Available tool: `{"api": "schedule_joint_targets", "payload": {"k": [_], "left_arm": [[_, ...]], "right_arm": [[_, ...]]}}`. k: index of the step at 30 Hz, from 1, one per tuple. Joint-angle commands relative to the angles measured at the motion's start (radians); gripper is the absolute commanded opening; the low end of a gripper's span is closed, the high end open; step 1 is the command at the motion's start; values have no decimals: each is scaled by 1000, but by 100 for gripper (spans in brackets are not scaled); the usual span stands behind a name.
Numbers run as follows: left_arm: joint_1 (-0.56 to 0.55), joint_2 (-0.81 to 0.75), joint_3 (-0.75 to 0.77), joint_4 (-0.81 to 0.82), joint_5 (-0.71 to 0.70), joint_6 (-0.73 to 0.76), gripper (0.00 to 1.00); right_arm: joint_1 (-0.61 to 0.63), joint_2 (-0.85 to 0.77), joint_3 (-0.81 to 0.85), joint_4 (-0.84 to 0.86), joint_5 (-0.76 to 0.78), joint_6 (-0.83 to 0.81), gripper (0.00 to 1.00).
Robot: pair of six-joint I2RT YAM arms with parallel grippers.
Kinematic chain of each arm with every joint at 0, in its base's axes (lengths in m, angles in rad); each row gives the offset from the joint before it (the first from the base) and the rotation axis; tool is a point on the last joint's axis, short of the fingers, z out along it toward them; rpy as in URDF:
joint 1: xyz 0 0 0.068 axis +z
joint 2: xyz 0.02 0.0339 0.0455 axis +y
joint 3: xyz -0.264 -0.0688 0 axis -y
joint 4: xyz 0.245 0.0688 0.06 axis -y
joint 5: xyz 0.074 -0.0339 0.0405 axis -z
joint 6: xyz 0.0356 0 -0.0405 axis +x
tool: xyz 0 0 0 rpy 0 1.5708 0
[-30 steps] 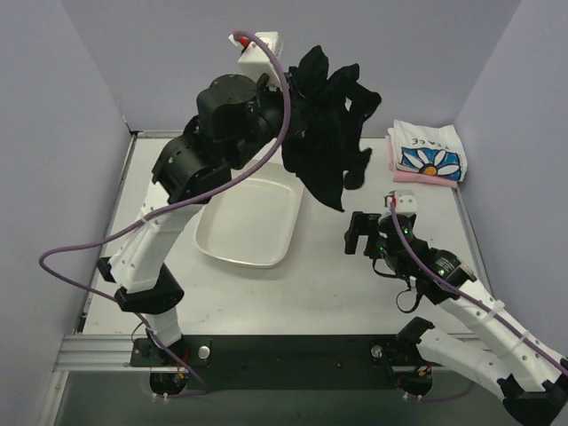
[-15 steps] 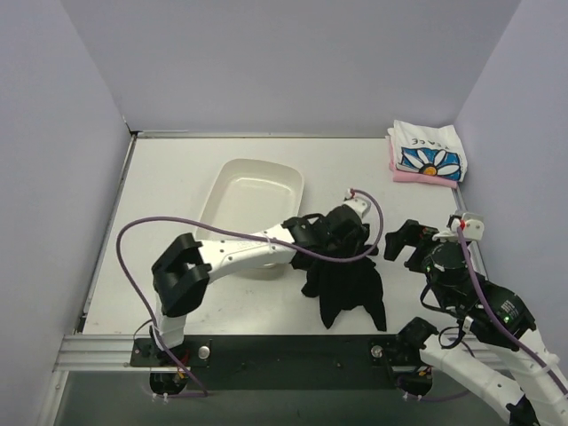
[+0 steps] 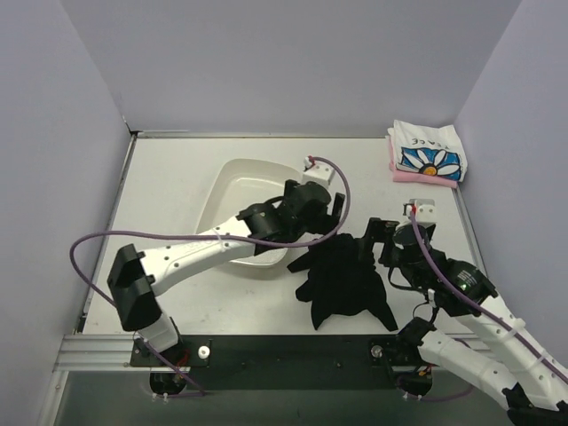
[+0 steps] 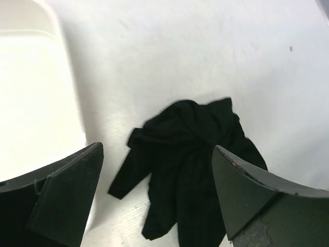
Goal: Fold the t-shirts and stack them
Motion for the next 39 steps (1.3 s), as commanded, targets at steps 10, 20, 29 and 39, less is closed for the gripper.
{"api": "schedule_joint_targets", "payload": {"k": [10, 20, 29, 39], "left_arm": [[63, -230, -280, -196, -113, -134, 97], [128, -137, -373, -77, -32, -101, 97], [129, -17, -343, -8, 42, -81, 96], [160, 54, -357, -38, -9, -92, 36]], "right_arm": [[40, 144, -79, 194, -65, -8, 100], [50, 144, -109, 211, -65, -6, 100], [53, 139, -119, 211, -45, -17, 100], [55, 142, -135, 220, -49, -17, 100]]}}
